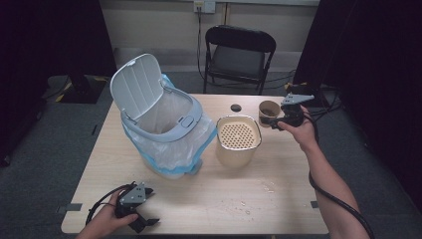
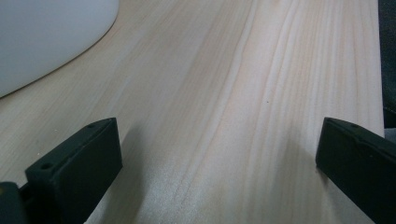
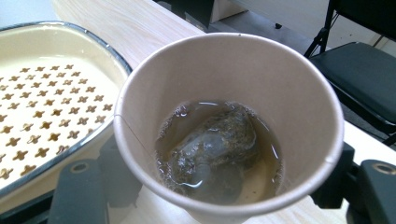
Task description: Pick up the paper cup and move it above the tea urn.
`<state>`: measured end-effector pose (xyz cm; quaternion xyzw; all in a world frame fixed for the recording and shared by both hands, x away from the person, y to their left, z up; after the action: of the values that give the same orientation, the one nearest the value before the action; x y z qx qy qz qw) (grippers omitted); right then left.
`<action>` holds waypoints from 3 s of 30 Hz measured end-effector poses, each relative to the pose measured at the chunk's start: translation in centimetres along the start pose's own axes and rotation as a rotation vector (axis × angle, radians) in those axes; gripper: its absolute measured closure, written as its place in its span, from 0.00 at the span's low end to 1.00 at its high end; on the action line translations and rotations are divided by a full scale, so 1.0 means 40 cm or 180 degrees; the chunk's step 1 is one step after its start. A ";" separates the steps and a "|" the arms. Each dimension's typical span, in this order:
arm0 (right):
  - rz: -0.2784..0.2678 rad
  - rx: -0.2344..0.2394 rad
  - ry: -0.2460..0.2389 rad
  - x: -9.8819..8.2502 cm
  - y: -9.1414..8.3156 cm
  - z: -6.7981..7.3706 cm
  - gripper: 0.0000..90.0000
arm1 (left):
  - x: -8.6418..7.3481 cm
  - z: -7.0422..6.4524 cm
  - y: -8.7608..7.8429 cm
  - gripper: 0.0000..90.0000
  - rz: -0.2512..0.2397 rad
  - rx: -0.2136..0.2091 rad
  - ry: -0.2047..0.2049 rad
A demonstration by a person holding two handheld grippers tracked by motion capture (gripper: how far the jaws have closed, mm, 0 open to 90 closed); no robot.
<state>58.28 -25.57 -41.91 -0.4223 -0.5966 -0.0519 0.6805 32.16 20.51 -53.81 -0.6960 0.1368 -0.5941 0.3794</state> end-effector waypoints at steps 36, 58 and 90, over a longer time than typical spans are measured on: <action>-0.0082 -0.0353 -0.0978 0.144 -0.029 0.073 0.31 | 0.000 0.000 -0.001 0.00 0.0011 0.0001 0.0007; 0.0211 -0.0871 -0.2110 0.163 -0.040 0.158 0.32 | 0.000 0.000 0.000 0.00 -0.0001 -0.0003 0.0002; 0.0871 -0.1641 -0.3368 0.181 -0.031 0.249 0.32 | 0.000 0.001 0.001 0.00 -0.0005 -0.0009 0.0011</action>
<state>51.95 -16.89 -35.75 -0.6150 -0.7626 0.1104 0.1676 32.19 20.49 -53.81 -0.6956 0.1377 -0.5954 0.3777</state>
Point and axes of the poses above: each handheld gripper's, and its own axes: y roughly forward along the jaws, x roughly out of its top, z roughly to its left, the point moved 5 cm from there along y, roughly forward along the jaws, and after that the axes turned 1 degree about x, right-handed, at the moved point
